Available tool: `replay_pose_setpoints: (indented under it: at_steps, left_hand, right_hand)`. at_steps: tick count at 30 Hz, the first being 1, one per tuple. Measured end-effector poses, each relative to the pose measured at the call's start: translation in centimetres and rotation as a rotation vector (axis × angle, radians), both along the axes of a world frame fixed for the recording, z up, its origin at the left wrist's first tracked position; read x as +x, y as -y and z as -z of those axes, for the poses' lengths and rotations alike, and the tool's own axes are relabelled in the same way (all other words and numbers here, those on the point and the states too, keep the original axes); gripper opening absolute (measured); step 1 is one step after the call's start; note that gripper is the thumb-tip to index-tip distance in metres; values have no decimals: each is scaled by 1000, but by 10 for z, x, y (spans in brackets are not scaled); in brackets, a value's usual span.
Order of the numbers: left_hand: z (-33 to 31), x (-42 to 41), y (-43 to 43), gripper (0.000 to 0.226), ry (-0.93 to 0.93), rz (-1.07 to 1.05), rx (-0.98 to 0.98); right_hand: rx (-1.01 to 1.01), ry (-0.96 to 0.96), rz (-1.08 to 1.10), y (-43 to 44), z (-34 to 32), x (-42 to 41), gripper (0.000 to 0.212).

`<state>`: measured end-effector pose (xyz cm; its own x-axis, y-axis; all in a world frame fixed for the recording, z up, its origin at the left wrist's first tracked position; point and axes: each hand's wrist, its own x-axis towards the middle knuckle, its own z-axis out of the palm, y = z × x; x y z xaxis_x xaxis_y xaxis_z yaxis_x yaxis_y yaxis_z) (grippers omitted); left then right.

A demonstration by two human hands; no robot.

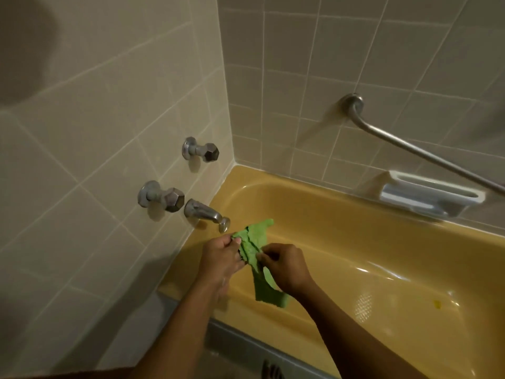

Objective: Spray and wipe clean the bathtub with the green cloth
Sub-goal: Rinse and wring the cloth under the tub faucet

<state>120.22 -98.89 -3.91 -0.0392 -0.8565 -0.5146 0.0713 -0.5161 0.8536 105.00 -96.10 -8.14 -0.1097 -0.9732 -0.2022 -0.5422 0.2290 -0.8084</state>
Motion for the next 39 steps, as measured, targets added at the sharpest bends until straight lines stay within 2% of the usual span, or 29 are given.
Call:
replay_pose_setpoints:
  at_steps: [8, 13, 15, 20, 22, 25, 26, 28, 32, 35, 39]
  left_hand:
    - [95, 21, 75, 24, 77, -37, -28]
    - [158, 25, 109, 31, 339, -8, -130]
    - [176, 26, 118, 34, 445, 13, -164]
    - [197, 19, 128, 29, 570, 124, -237]
    - [201, 17, 132, 27, 582, 142, -266]
    - [203, 14, 144, 30, 620, 159, -269]
    - [203, 15, 149, 32, 640, 161, -281]
    - [203, 18, 158, 31, 631, 172, -273]
    - [214, 35, 174, 31, 611, 182, -226]
    - [222, 51, 179, 30, 615, 172, -202]
    - [229, 68, 182, 24, 629, 141, -251]
  right_hand:
    - [60, 49, 52, 82, 80, -21, 15]
    - [126, 53, 143, 119, 120, -24, 15]
    - [149, -7, 160, 132, 137, -28, 14]
    - [241, -142, 94, 157, 154, -30, 12]
    - [183, -26, 107, 175, 136, -19, 23]
    - [178, 494, 133, 214, 90, 8, 47]
    - [193, 624, 112, 231, 73, 17, 50]
    - [222, 763, 51, 263, 41, 34, 50]
    - [256, 873, -34, 310, 4, 56, 40]
    - [257, 905, -15, 328, -5, 65, 48]
    - [258, 860, -17, 341, -8, 72, 44]
